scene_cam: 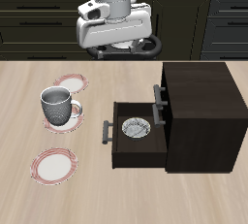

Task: Place the bowl on the farthest plate relative to the robot

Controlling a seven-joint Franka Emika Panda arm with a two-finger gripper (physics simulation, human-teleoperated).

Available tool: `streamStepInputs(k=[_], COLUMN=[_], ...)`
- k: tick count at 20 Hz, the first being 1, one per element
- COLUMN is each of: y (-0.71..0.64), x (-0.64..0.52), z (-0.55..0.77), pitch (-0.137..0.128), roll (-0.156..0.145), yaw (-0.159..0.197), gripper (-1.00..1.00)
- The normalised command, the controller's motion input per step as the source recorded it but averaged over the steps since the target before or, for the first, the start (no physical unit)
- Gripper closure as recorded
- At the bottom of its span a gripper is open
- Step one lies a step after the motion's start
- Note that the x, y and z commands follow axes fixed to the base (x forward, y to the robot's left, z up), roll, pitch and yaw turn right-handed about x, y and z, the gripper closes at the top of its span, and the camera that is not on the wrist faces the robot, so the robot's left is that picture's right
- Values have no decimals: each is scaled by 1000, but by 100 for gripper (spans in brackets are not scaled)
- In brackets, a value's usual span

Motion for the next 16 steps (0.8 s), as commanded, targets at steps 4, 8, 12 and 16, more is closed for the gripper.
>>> streamStepInputs(k=[4,8,12,16], y=[35,13,27,-3], x=[58,75,119,111], z=[8,-46,-144,-200], pitch=[-60,-67,14,0], roll=[21,30,78,44], yaw=[228,263,237,267], gripper=[-100,-100,-100,-100])
